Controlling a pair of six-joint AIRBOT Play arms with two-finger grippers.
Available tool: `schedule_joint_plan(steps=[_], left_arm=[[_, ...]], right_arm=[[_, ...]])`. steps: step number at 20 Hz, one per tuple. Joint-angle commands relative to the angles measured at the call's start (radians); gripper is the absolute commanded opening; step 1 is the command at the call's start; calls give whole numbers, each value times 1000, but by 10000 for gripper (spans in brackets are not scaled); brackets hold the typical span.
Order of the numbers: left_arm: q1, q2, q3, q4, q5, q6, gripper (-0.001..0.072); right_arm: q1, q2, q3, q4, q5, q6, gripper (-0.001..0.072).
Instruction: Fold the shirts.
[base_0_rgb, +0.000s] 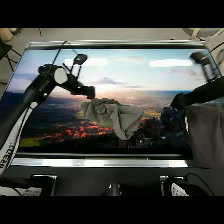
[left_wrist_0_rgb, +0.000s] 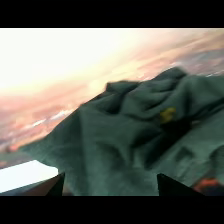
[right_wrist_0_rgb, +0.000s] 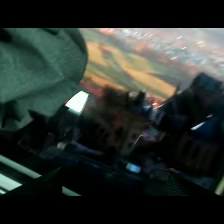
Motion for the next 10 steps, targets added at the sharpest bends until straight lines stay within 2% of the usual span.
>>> schedule_joint_plan(steps=[1, 5, 8, 9, 10], left_arm=[[183, -15, -169, -217, -35, 74, 720], [164, -19, -371, -360, 140, 134, 720], [117, -39, -392, -364, 209, 150, 720], [106, -45, -392, -364, 237, 150, 675], [101, -50, -392, -364, 267, 150, 455]], right_arm=[[131, -68, -249, 72, -95, -33, 711], [227, -164, -381, 228, -199, -69, 717], [227, -232, -386, 304, -230, -87, 716], [227, -248, -386, 318, -229, -90, 716], [227, -264, -387, 325, -226, -90, 717]])
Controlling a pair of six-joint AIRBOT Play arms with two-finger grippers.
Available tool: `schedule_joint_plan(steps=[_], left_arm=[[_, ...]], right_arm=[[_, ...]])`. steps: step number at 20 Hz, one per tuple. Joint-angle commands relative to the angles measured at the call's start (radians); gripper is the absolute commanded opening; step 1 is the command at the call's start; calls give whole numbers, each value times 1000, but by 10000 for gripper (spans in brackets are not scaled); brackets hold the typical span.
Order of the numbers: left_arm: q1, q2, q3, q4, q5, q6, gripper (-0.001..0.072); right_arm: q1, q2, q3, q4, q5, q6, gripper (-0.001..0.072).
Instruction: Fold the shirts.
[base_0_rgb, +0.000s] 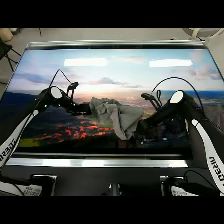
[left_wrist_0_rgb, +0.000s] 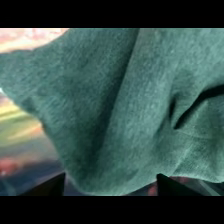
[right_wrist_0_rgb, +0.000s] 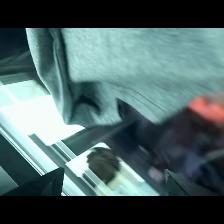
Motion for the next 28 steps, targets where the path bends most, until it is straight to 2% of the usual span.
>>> schedule_joint_plan(steps=[1, 2, 3, 4, 9, 11, 12, 13, 14, 16, 18, 21, 24, 26, 28], left_arm=[[-20, -18, -29, -34, 127, 16, 298], [-20, -20, -29, -34, 154, 0, 242], [-19, -20, -29, -33, 169, -3, 54], [-19, -20, -27, -33, 175, -2, 22], [-19, -3, -26, -32, 174, 2, 21], [-19, 16, -26, -32, 175, 4, 21], [-19, 27, -26, -29, 175, 6, 21], [-19, 41, -26, -29, 175, 18, 20], [-19, 59, -26, -29, 175, 45, 20], [-20, 134, -25, 9, 194, 109, 19], [-18, 251, 4, 108, 208, 106, 18], [-16, 494, 143, 220, 209, 106, 19], [-17, 731, 283, 224, 278, 104, 19], [-17, 859, 288, 224, 341, 53, 19], [-18, 936, 288, 223, 335, 18, 19]], right_arm=[[14, -68, -22, 71, -28, -17, 717], [14, -84, -22, 72, -37, -15, 717], [14, -101, -22, 87, -42, -15, 717], [14, -122, -22, 111, -42, -15, 717], [150, -195, -22, 154, -65, -7, 715], [208, -204, -22, 154, -137, 51, 696], [226, -204, -22, 156, -182, 78, 609], [232, -204, -22, 163, -210, 79, 346], [227, -198, -19, 163, -209, 83, 13], [201, -144, 21, 124, -202, 67, 19], [156, -23, 123, 32, -174, 42, 18], [58, 224, 424, -97, -122, 13, 18], [16, 453, 726, -304, -206, -43, 19], [18, 575, 797, -427, -241, 2, 19], [18, 656, 797, -455, -216, 72, 19]])
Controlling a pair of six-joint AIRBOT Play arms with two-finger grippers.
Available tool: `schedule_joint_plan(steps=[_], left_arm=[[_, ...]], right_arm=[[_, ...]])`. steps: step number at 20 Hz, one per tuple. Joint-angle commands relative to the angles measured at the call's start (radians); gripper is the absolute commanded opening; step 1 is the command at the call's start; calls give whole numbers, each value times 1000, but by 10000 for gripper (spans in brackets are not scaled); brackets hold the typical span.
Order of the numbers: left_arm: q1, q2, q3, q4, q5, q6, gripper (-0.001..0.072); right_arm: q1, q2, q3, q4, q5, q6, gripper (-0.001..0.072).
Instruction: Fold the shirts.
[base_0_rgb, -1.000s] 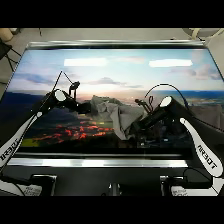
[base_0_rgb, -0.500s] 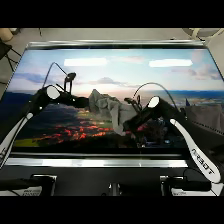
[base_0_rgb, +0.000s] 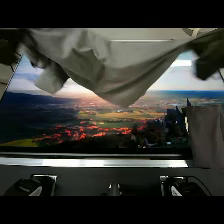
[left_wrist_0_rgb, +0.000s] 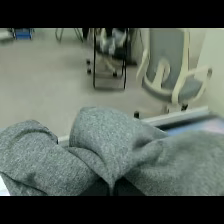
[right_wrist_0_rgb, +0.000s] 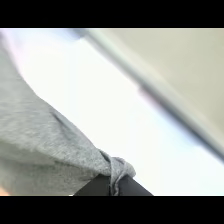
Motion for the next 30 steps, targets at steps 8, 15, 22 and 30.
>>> schedule_joint_plan(steps=[8, 15, 22, 30], left_arm=[[-2, 121, -7, 103, -270, -94, 19], [0, -341, -220, 140, -279, -187, 20], [2, -870, 4, -133, -283, -182, 309], [276, -877, 164, 24, -679, -98, 384]], right_arm=[[-10, 60, 89, -159, 126, 70, 19], [-10, -486, -14, -225, 112, 112, 23], [-10, -822, -14, -8, -99, 328, 82], [-299, -749, -31, 3, 377, 79, 434]])
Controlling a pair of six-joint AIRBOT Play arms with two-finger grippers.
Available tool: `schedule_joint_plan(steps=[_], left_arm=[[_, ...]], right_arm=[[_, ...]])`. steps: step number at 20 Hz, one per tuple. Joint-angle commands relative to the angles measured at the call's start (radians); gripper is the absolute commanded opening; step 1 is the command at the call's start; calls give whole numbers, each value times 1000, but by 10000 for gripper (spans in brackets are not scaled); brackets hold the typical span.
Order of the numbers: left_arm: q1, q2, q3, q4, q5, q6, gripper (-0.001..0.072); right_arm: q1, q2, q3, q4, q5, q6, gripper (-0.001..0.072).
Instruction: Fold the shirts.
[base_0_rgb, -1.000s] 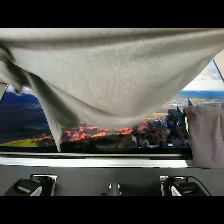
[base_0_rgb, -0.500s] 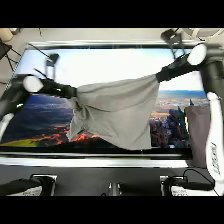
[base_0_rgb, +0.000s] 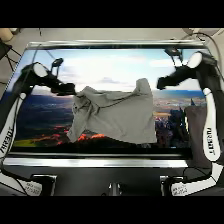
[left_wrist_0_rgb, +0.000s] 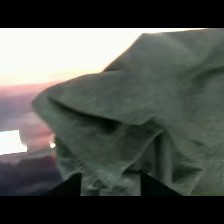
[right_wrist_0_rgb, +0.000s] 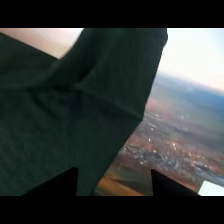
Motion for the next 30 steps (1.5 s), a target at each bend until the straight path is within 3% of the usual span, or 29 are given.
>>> schedule_joint_plan(steps=[1, 4, 12, 15, 16, 18, 19, 24, 25, 29, 30], left_arm=[[124, -7, -55, -9, -150, 38, 383], [148, -9, -256, -155, -64, 127, 480], [122, -47, -364, -295, 180, 166, 455], [110, -51, -364, -296, 238, 163, 399], [103, -56, -364, -295, 240, 163, 339], [97, -63, -364, -294, 236, 163, 81], [98, -58, -364, -294, 236, 166, 21], [106, -9, -364, -291, 229, 204, 21], [104, 0, -364, -291, 224, 205, 20], [104, 37, -364, -291, 212, 207, 20], [104, 48, -364, -291, 209, 207, 21]], right_arm=[[-148, 11, -70, 19, 276, -87, 434], [-175, 54, -250, 42, 282, -127, 433], [-173, 69, -369, 95, 225, -153, 433], [-173, 69, -369, 96, 220, -153, 433], [-173, 69, -369, 96, 217, -153, 433], [-173, 69, -378, 99, 217, -153, 452], [-173, 69, -400, 109, 221, -158, 536], [-128, 74, -650, 247, 177, -211, 582], [-99, 73, -693, 246, 150, -218, 628], [0, 73, -755, 253, 98, -185, 626], [27, 73, -755, 254, 88, -163, 590]])
